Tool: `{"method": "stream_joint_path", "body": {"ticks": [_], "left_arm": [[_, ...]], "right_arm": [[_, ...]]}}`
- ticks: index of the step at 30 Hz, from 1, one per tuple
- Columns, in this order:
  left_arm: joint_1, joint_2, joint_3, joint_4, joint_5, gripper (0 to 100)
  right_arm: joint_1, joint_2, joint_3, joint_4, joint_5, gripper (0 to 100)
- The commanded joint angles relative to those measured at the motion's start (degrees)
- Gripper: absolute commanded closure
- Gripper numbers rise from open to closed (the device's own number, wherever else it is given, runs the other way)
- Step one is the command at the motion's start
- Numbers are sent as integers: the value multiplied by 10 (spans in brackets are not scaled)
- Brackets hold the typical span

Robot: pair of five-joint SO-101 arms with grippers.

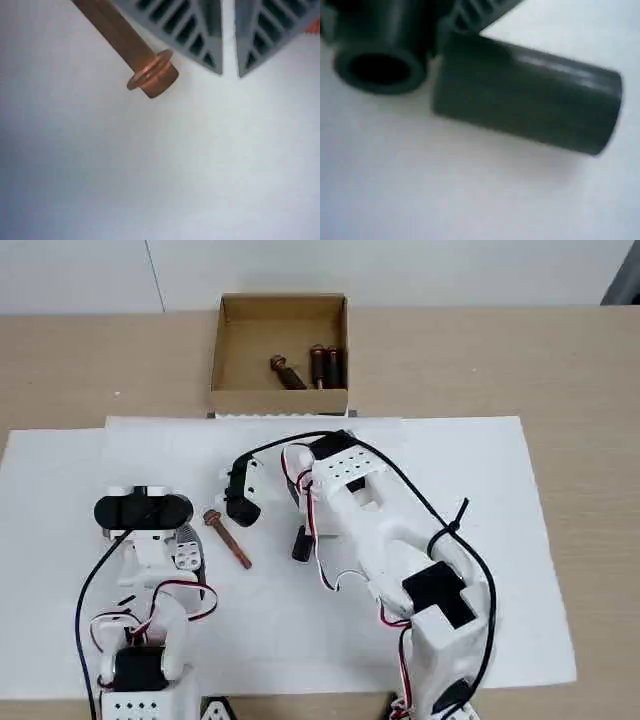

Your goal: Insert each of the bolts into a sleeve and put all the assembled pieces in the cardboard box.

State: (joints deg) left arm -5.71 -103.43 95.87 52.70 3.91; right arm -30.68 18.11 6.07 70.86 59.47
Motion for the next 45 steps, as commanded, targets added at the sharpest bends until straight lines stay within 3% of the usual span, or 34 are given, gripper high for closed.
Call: {"method": "stream_joint_path", "body": {"ticks": [1, 7, 11, 21, 30, 41, 45], "left_arm": [[-4, -4, -2, 1, -1, 995], [-4, -4, -2, 1, -1, 995], [-4, -4, -2, 1, -3, 995], [-2, -4, -3, 0, -1, 994], [-3, -3, -5, 6, -4, 994], [-57, 3, -160, 160, -20, 994], [-59, 67, -232, 196, -24, 994]], "right_arm": [[4, 13, 3, 6, -30, 956], [7, -32, 4, 15, -42, 990], [10, -84, 4, 22, -89, 991], [70, -204, 4, 76, -200, 996], [169, -313, 5, 167, -287, 995], [293, -424, 94, 182, -290, 995], [318, -477, 156, 175, -287, 995]]}}
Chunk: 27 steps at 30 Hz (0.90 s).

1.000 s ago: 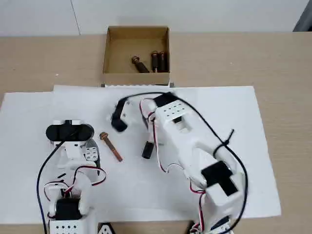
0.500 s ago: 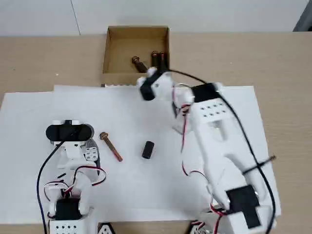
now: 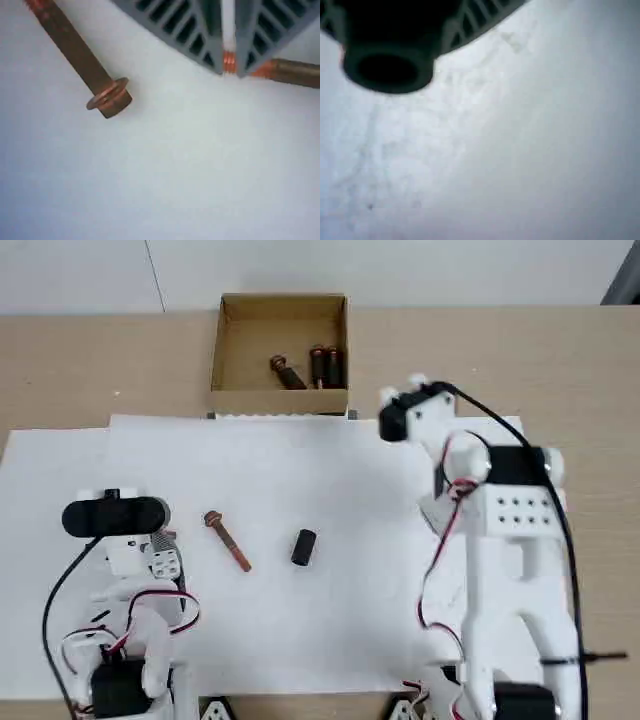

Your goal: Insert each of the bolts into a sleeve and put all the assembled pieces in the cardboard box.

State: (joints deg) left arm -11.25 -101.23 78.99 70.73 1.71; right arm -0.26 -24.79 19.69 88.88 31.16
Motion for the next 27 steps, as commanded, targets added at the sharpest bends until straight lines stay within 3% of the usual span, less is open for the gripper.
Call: {"method": "stream_joint_path", "body": {"ticks": [1, 4, 9, 15, 22, 27], "left_arm": [[-4, 70, -84, 16, -2, 994], [-4, 165, -159, 16, 25, 994], [-4, 349, -293, 45, 133, 994], [-4, 530, -420, 123, 239, 994], [-4, 650, -489, 176, 420, 994], [-46, 680, -495, 177, 433, 994]], "right_arm": [[15, -61, 33, -5, -4, 995], [16, -99, 68, -4, -4, 995], [16, -151, 114, -5, -6, 995], [16, -195, 158, -4, -6, 995], [16, -247, 205, -2, -6, 995], [16, -272, 218, 2, -6, 995]]}}
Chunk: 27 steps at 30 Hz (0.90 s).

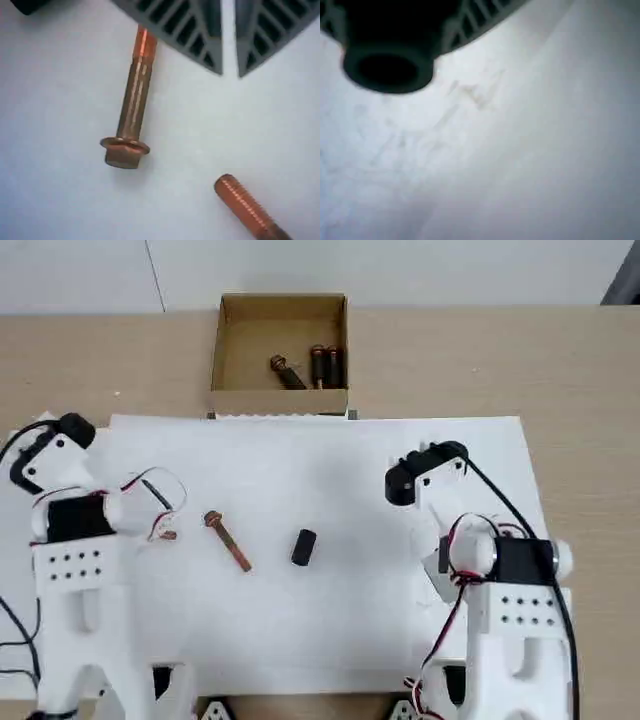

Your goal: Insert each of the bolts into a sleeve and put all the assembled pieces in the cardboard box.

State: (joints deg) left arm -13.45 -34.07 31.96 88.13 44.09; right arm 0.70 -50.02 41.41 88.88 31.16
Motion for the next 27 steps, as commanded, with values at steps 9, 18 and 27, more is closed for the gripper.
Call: {"method": "stream_joint_path", "body": {"ticks": [9, 18, 27], "left_arm": [[-91, 47, -25, 1, 11, 992], [-100, 163, -26, -62, 45, 923], [-100, 195, -25, -127, 46, 892]], "right_arm": [[7, -44, 40, -2, -7, 995], [7, -54, 47, -4, -7, 995], [7, -51, 47, -4, -7, 995]]}}
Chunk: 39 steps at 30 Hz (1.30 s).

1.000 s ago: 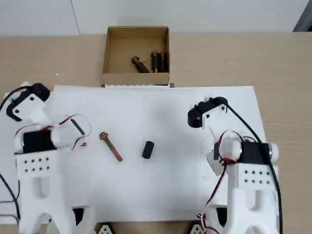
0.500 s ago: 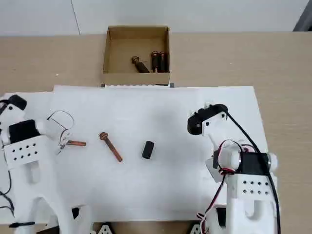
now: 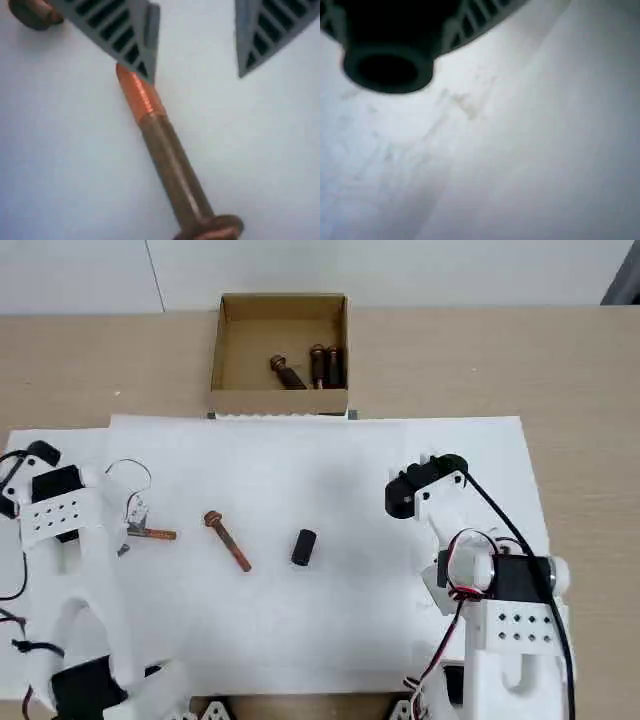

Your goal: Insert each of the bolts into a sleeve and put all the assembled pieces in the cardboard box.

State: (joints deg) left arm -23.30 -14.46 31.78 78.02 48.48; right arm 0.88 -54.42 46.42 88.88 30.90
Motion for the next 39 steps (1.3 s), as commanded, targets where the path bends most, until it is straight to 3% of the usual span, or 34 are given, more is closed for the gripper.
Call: {"method": "stream_joint_path", "body": {"ticks": [1, 9, 27, 39], "left_arm": [[-2, -1, -23, -34, 1, 891], [-2, 0, -22, -66, 0, 889], [-2, 178, -114, -62, -5, 887], [-26, 202, -117, -34, -14, 844]], "right_arm": [[6, -6, -4, -4, -4, 995], [5, -5, -4, -4, -4, 995], [2, -5, -4, -5, -4, 995], [2, -5, -4, -5, -4, 995]]}}
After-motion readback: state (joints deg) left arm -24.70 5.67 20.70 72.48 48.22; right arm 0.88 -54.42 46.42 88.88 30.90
